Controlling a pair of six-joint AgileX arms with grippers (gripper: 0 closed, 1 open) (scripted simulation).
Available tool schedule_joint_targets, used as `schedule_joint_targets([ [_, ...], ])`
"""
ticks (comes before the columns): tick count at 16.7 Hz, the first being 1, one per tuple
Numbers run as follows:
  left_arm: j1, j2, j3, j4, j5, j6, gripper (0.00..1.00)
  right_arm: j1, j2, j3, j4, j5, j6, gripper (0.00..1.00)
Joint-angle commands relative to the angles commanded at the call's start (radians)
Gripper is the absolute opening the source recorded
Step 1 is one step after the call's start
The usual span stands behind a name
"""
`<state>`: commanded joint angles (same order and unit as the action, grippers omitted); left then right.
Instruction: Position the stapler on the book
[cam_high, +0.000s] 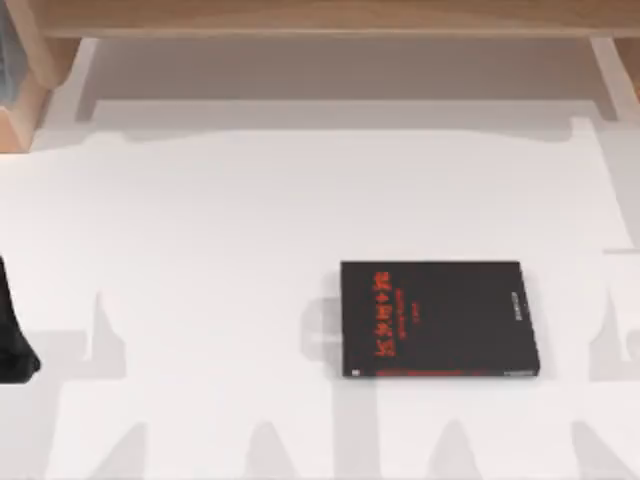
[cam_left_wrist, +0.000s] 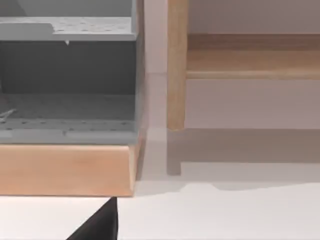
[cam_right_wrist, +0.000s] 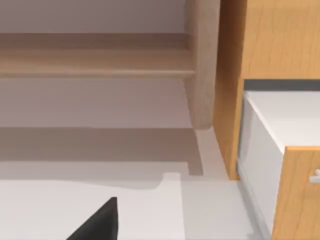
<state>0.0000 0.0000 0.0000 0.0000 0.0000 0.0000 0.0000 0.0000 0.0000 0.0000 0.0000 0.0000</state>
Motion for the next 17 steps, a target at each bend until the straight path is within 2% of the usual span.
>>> schedule_joint_targets([
  [4, 0.000, 0.000, 0.000, 0.000, 0.000, 0.000, 1.00, -0.006, 0.024, 0.023, -0.015, 0.000, -0.003, 1.00],
  [8, 0.000, 0.000, 0.000, 0.000, 0.000, 0.000, 1.00, -0.041, 0.178, 0.172, -0.115, 0.000, -0.026, 1.00],
  [12, 0.000, 0.000, 0.000, 0.000, 0.000, 0.000, 1.00, -0.096, 0.449, 0.436, -0.286, -0.001, -0.067, 1.00],
  [17, 0.000, 0.000, 0.000, 0.000, 0.000, 0.000, 1.00, -0.178, 0.901, 0.876, -0.561, -0.004, -0.141, 1.00],
])
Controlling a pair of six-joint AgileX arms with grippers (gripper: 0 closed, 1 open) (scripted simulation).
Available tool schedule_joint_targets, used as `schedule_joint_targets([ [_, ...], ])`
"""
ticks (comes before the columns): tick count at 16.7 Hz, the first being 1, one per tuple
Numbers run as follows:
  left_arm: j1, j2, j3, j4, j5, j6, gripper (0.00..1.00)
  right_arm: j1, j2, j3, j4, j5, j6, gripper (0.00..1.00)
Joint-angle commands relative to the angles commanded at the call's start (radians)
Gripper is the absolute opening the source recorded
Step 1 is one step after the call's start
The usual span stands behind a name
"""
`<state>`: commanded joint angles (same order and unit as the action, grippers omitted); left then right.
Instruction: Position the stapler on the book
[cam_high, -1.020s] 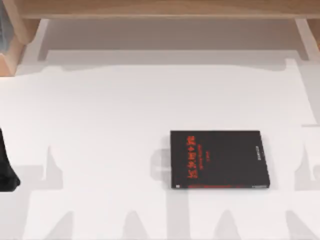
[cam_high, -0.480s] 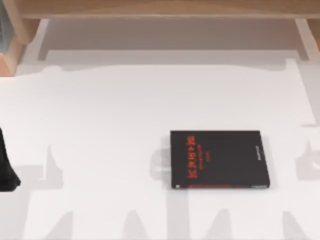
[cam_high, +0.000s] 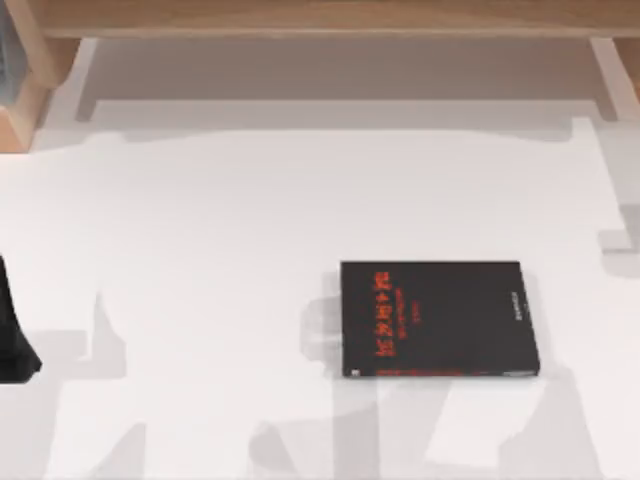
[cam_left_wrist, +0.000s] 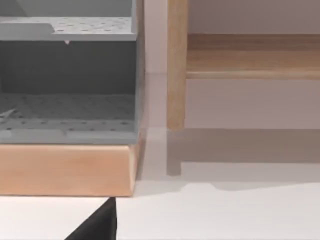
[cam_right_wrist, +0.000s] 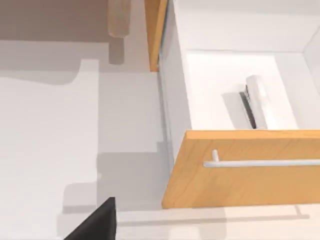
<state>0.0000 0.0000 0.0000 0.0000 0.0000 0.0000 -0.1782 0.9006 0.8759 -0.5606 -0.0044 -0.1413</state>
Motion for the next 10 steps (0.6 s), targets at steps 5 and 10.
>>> schedule_joint_targets([
  [5, 0.000, 0.000, 0.000, 0.000, 0.000, 0.000, 1.00, -0.084, 0.514, 0.504, -0.297, -0.004, -0.091, 1.00],
  [10, 0.000, 0.000, 0.000, 0.000, 0.000, 0.000, 1.00, -0.153, 1.020, 1.008, -0.572, -0.011, -0.186, 1.00],
])
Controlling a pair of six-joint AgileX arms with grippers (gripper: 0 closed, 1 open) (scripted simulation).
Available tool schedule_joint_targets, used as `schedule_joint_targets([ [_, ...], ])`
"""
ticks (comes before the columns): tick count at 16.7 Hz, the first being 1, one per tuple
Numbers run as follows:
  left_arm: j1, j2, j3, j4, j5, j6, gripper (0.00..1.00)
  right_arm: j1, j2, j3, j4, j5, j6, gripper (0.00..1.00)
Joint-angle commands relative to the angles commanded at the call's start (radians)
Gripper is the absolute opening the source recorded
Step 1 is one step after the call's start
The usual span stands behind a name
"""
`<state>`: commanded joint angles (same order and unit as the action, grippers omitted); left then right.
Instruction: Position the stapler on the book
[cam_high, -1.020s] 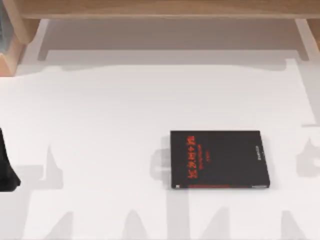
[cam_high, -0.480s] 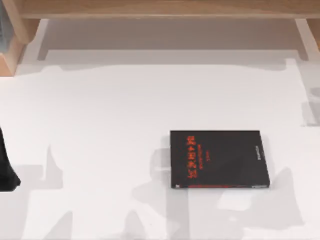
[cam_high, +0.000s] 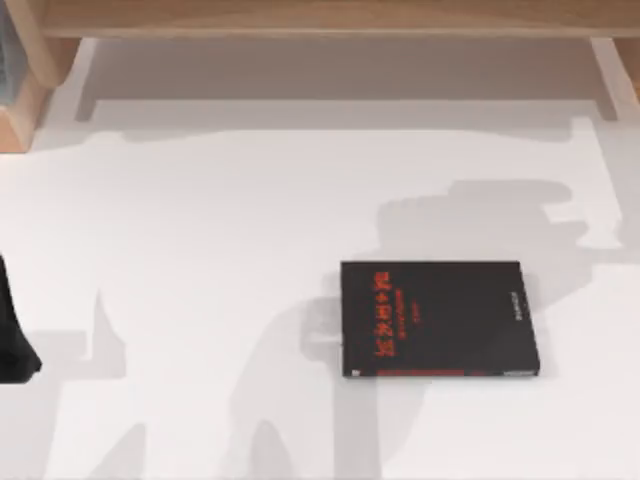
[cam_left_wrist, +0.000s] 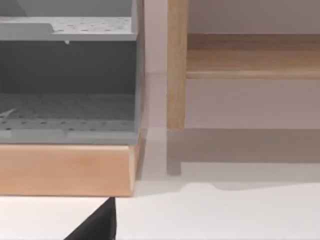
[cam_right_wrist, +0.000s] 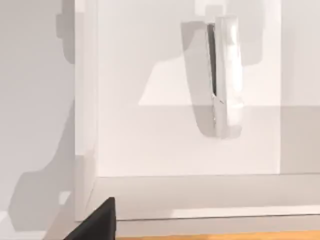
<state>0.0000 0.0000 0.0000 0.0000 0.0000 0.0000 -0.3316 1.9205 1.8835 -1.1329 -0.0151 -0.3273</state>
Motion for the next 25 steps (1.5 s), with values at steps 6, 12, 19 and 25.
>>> schedule_joint_targets([
  [6, 0.000, 0.000, 0.000, 0.000, 0.000, 0.000, 1.00, -0.046, 0.491, 0.506, -0.248, -0.012, -0.095, 1.00],
  [12, 0.000, 0.000, 0.000, 0.000, 0.000, 0.000, 1.00, -0.048, 0.729, 0.771, -0.355, -0.024, -0.141, 1.00],
  [19, 0.000, 0.000, 0.000, 0.000, 0.000, 0.000, 1.00, -0.045, 0.738, 0.781, -0.358, -0.024, -0.142, 1.00],
  [25, 0.000, 0.000, 0.000, 0.000, 0.000, 0.000, 1.00, -0.013, 0.609, 0.767, -0.471, -0.018, -0.101, 1.00],
])
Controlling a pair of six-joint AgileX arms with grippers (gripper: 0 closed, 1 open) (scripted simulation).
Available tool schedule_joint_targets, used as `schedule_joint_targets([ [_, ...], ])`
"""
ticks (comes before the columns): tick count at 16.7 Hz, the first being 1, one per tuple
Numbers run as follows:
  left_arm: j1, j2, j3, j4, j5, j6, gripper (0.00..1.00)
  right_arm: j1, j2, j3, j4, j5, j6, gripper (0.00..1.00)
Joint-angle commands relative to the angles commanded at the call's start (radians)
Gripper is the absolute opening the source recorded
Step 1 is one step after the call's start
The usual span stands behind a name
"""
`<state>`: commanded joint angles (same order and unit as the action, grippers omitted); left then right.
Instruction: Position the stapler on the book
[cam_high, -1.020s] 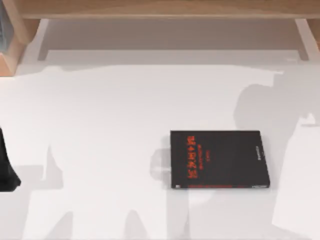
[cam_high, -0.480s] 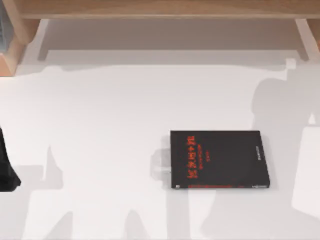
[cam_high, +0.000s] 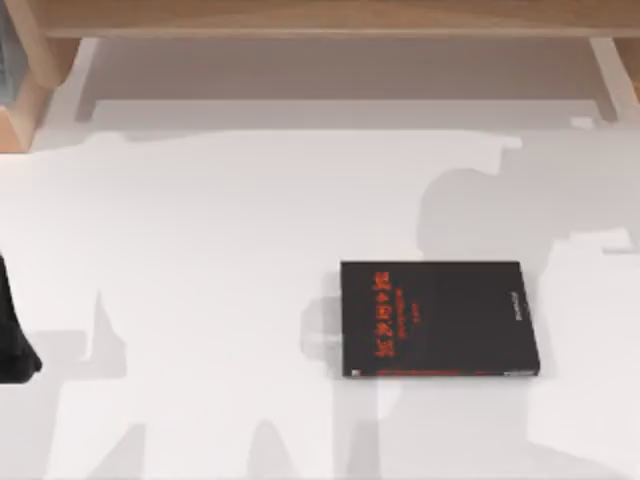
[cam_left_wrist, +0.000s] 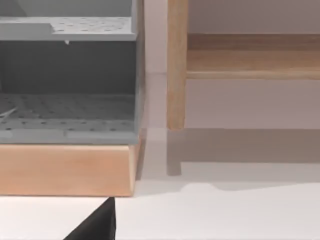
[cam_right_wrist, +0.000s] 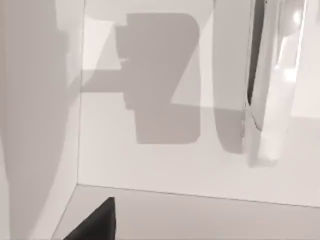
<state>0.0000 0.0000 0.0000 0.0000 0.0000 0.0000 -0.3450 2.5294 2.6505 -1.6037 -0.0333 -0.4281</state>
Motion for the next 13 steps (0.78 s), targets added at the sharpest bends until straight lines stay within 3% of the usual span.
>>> schedule_joint_targets([
  [7, 0.000, 0.000, 0.000, 0.000, 0.000, 0.000, 1.00, 0.019, -0.097, -0.067, -0.029, 0.002, 0.024, 1.00],
  [13, 0.000, 0.000, 0.000, 0.000, 0.000, 0.000, 1.00, -0.035, 0.000, -0.198, 0.186, 0.003, -0.037, 1.00],
])
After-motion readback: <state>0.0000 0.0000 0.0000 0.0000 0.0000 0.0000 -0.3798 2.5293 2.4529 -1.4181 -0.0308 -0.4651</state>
